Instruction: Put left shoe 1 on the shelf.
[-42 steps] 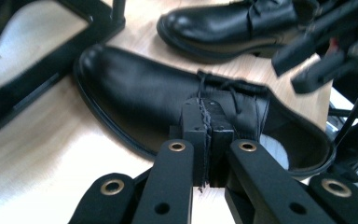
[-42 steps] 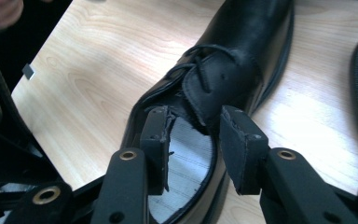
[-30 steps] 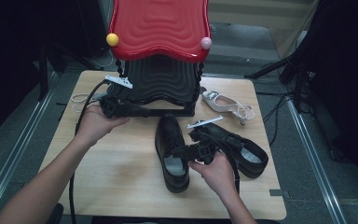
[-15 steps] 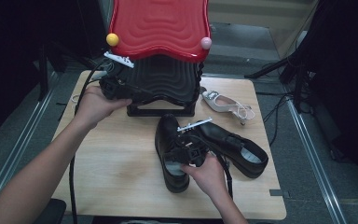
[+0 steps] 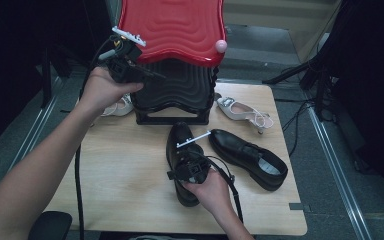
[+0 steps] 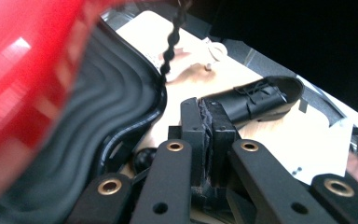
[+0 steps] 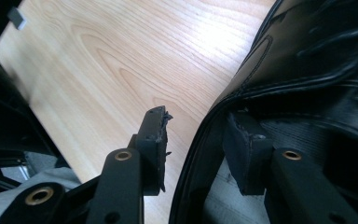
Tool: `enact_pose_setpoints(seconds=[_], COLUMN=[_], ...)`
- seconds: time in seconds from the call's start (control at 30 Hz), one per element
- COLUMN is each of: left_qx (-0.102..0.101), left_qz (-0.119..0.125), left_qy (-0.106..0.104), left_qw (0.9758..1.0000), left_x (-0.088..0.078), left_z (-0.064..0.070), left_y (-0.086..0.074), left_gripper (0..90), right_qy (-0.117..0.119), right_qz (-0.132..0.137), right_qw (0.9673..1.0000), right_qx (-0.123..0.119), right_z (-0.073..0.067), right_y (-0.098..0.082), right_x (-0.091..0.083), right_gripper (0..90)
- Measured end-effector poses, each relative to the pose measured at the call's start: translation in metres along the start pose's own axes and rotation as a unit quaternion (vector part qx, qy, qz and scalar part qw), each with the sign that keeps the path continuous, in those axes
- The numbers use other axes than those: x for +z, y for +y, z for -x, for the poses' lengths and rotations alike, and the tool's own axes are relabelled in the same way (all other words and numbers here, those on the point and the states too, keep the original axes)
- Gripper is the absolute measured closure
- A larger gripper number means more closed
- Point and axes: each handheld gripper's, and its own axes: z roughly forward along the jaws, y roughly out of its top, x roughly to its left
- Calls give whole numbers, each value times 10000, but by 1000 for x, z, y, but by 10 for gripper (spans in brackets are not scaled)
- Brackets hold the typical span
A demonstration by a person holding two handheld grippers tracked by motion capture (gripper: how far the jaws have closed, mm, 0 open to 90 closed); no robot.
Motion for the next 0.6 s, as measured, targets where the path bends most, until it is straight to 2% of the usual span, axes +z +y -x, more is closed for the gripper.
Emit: enact_pose_setpoints(seconds=[0.13, 0.3, 0.37, 0.5, 0.6], left_qx=[6, -8, -31, 74, -10], left_qz=[90, 184, 168, 165, 158], left_qy=[120, 295, 353, 499, 619], left_qw=[9999, 9994, 9992, 9986, 9980], left_x=[-8, -17, -17, -18, -14], left_z=[-5, -11, -13, -16, -24], left_y=[14, 33, 40, 54, 62], left_gripper=[889, 889, 889, 888, 889], right_qy=[-148, -261, -297, -278, -258], right_qz=[-114, -340, -340, -383, -405], right_qw=[9998, 9991, 9989, 9988, 9987], right_qx=[-26, 60, 80, 105, 150], right_z=[0, 3, 3, 4, 4], right_y=[0, 0, 1, 2, 2], right_x=[9, 23, 23, 24, 24], right_gripper=[606, 624, 630, 639, 654])
